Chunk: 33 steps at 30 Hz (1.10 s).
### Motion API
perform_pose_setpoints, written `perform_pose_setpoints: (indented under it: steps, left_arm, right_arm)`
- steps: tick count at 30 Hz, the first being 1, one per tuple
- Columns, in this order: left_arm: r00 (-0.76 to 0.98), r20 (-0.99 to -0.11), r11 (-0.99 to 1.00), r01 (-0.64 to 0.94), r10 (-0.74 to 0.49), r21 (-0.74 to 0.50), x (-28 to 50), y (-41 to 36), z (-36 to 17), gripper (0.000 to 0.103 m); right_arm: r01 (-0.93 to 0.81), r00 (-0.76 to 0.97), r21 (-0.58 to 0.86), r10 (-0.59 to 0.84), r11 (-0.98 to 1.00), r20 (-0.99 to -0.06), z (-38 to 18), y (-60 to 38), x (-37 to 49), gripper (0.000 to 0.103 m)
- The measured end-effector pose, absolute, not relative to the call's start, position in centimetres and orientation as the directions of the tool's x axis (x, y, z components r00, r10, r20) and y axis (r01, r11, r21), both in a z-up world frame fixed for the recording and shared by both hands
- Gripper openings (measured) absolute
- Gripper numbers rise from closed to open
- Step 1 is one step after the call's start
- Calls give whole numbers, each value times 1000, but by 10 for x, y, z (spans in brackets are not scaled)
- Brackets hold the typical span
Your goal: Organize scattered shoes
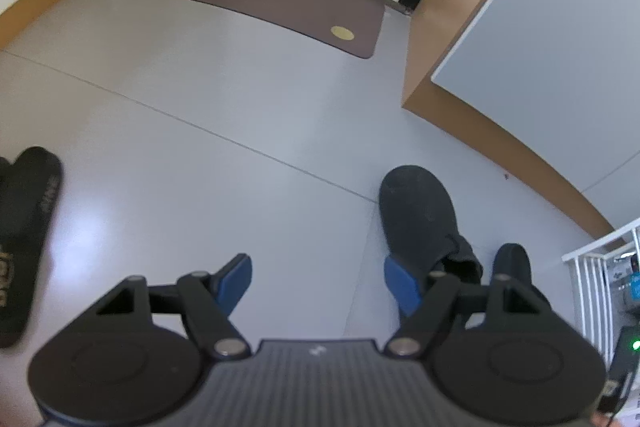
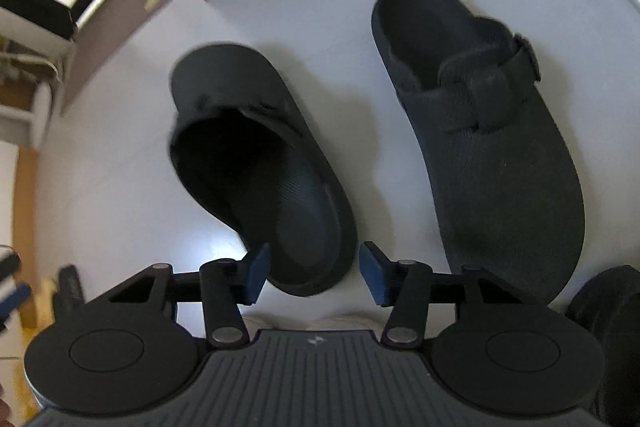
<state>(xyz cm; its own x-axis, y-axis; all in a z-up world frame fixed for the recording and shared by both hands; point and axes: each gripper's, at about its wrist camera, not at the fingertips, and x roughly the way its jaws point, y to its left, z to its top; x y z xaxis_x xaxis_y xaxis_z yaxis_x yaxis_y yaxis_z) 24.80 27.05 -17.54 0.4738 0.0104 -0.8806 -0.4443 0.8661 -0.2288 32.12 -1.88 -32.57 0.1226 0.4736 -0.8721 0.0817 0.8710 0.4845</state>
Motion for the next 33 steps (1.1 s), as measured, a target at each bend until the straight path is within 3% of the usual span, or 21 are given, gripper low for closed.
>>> perform_pose_setpoints:
  steps: [4,8,17,29,33]
  left_arm:
    - [454,-891,908,-369,-11,-199,258,259,-188,76]
    - [453,-889,934,-289,-60,-211,258,256,-188,75]
    - [431,-900,896,-371,-66,-243,249,268,-204,75]
    - [428,-901,890,-381,-71,-251,258,268,-212,75]
    - [437,-897,891,-377,-69,-253,263,268,-211,75]
  right_arm:
    - [107,112,462,451,880,-885,-342,-13,321,43]
    - [107,86,457,450,883,-889,-353,-8,320,39]
    - [128,59,481,477,868,-877,-364,-11,325,18]
    - [119,228,323,291,939,-929,-337,-25,341,15]
    - [161,258,387,340,908,-905,-325,-32,343,25]
